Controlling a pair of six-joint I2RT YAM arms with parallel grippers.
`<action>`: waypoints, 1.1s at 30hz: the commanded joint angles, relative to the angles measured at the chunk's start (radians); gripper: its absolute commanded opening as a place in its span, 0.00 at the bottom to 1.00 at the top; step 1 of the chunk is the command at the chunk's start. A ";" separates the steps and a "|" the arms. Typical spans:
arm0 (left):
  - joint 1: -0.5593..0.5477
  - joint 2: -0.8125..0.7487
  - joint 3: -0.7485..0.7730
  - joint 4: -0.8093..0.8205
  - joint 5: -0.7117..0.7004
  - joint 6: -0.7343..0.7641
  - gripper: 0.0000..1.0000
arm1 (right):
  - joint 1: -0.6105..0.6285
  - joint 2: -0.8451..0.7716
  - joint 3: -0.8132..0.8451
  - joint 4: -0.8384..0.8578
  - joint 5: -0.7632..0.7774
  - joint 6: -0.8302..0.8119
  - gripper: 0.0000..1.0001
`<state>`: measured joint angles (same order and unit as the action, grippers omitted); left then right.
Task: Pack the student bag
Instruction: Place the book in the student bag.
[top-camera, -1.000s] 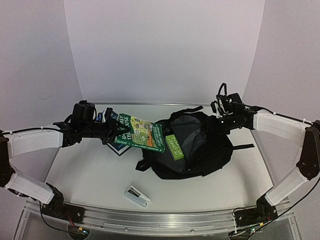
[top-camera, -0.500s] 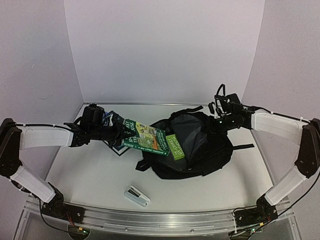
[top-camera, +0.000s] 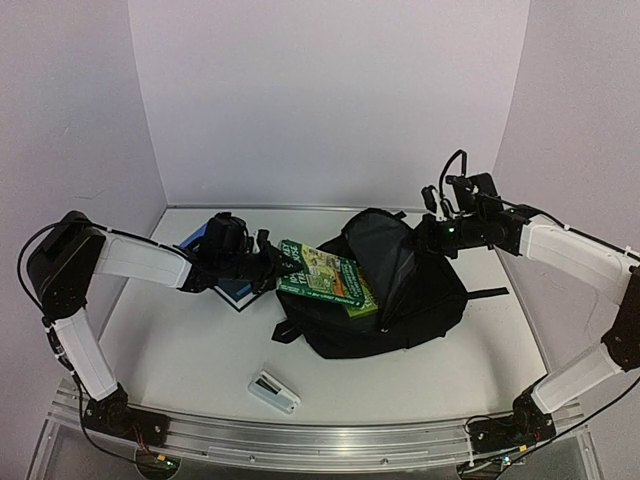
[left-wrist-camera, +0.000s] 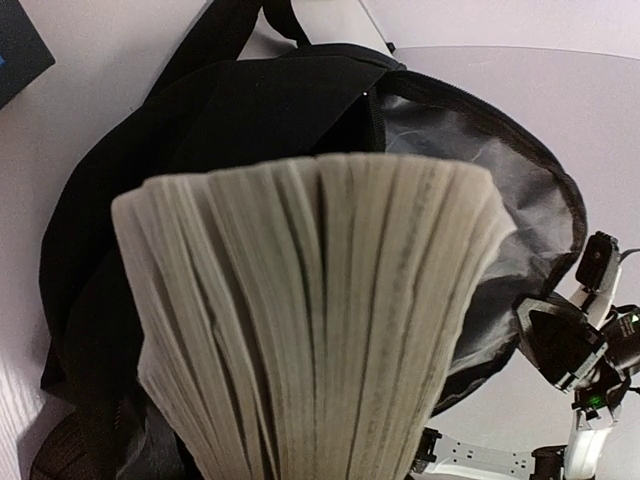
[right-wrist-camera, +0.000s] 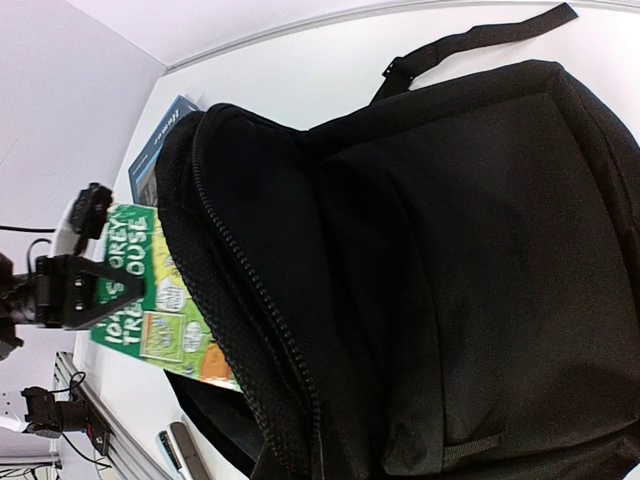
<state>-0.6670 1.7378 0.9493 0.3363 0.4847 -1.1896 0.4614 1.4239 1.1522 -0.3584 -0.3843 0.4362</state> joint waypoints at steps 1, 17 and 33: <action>-0.051 0.084 0.106 0.187 -0.053 0.002 0.00 | -0.001 -0.038 0.032 0.042 -0.021 0.011 0.00; -0.184 0.334 0.452 -0.204 -0.270 0.197 0.17 | 0.000 -0.080 -0.003 0.062 -0.029 0.025 0.00; -0.191 0.223 0.449 -0.514 -0.394 0.321 0.67 | 0.000 -0.074 -0.008 0.079 -0.050 0.027 0.00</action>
<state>-0.8589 2.0136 1.3739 -0.1154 0.1268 -0.9100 0.4610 1.3834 1.1427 -0.3439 -0.4187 0.4583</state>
